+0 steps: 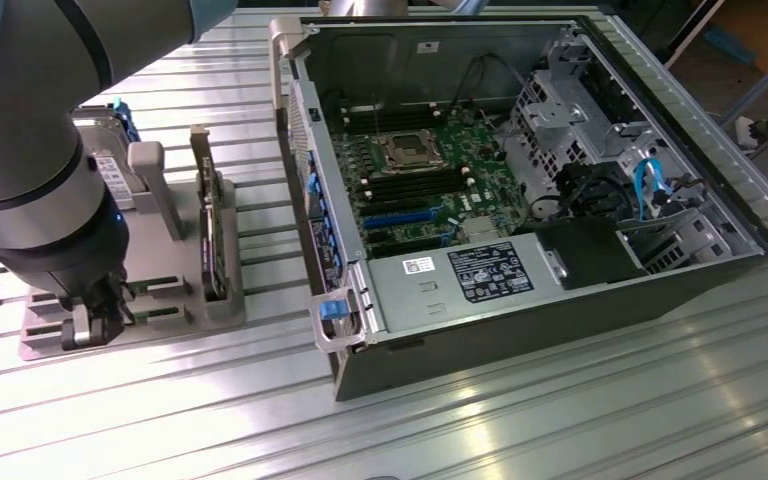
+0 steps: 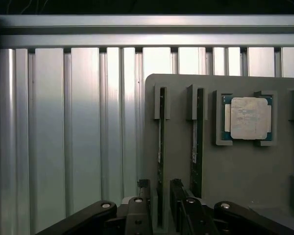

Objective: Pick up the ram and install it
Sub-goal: 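Pick up the ram and move it above insertion slot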

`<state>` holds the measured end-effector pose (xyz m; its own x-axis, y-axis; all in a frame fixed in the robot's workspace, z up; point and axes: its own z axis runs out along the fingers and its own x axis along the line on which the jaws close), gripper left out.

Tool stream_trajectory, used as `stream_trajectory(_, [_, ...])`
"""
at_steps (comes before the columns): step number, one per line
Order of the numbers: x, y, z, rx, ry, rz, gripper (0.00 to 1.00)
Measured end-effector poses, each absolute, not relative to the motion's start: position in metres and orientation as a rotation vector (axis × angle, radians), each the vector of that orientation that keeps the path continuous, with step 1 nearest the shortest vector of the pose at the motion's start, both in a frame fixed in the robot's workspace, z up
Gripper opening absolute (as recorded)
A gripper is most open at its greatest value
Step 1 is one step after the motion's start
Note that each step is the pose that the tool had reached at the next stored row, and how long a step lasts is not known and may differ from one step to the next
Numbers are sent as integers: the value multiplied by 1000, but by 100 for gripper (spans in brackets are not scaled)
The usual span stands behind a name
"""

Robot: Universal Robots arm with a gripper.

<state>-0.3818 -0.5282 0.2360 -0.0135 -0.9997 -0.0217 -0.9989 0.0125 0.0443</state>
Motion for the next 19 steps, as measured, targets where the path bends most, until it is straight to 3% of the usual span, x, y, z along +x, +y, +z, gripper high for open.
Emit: stream_trajectory(19, [-382,-527,222,2196,-2225,-75,30])
